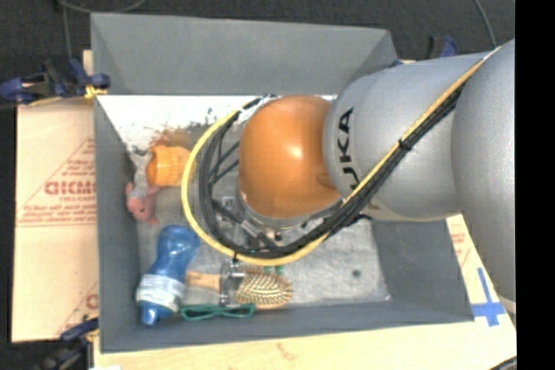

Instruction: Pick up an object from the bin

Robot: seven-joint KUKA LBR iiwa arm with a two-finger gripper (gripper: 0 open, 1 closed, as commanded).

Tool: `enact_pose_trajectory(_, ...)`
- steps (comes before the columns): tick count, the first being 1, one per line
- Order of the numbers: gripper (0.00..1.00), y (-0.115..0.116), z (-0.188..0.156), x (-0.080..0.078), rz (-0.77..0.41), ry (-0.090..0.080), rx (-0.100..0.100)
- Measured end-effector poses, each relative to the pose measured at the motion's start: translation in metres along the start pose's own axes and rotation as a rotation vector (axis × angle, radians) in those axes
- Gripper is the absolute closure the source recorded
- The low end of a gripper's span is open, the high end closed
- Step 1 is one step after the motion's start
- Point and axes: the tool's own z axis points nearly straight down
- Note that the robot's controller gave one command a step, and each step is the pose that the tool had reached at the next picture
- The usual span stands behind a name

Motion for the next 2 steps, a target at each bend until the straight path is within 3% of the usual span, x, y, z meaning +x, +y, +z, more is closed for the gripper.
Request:
enact_pose_trajectory(1, 0.00, 0.000, -0.004, -0.002, 0.003, -0.007, -0.002)
enact_pose_trajectory(2, 1.00, 0.004, 0.098, -0.010, -0.097, -0.014, -0.001)
